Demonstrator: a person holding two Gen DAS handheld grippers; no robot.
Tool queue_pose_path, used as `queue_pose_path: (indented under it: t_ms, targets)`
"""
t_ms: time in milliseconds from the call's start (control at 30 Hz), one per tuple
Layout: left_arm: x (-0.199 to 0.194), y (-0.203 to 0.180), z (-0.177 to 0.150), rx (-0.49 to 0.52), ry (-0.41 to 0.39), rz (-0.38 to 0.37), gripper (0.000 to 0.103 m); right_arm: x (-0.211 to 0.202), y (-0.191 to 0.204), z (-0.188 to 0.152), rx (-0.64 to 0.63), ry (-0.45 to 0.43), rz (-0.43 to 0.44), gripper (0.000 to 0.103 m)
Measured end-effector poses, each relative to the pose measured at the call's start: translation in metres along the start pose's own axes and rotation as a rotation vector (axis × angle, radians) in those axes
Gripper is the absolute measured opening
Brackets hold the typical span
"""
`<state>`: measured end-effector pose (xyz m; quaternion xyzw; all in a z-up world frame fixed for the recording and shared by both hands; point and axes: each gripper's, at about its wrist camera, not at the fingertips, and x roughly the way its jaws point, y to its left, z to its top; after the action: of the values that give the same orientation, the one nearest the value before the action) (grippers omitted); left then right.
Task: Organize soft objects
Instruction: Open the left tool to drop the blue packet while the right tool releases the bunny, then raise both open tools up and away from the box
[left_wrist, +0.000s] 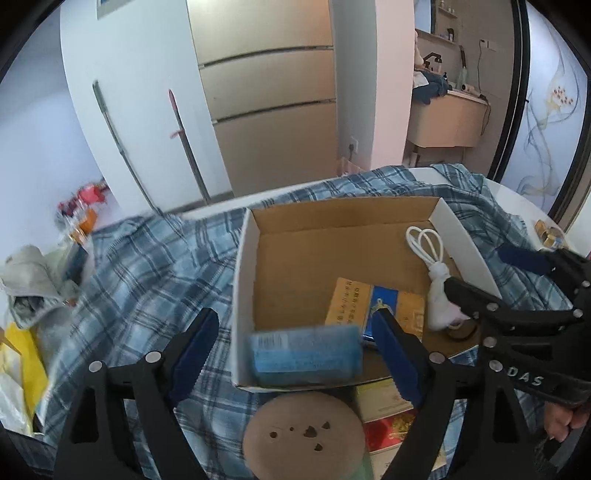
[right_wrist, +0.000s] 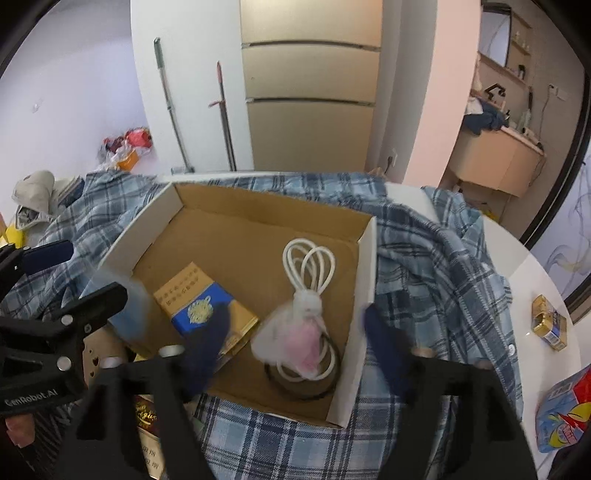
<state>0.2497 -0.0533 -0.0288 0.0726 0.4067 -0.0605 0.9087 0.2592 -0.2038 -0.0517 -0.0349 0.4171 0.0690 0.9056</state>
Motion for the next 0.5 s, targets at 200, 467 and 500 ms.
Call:
queue_pose_path:
  t_ms: [200, 467, 500]
  targets:
    - [-0.008, 0.006, 0.002, -0.030, -0.027, -0.022, 0.087, -0.003, -0.005, 0.003, 0.012, -0.002, 0.000, 0.077]
    - [-0.024, 0.009, 0.004, -0.031, -0.070, -0.017, 0.087, -0.008, -0.005, 0.004, 0.010, -0.018, 0.006, 0.077]
    - [-0.028, 0.010, 0.003, -0.030, -0.081, -0.016, 0.087, -0.009, -0.005, 0.004, 0.013, -0.023, 0.004, 0.077]
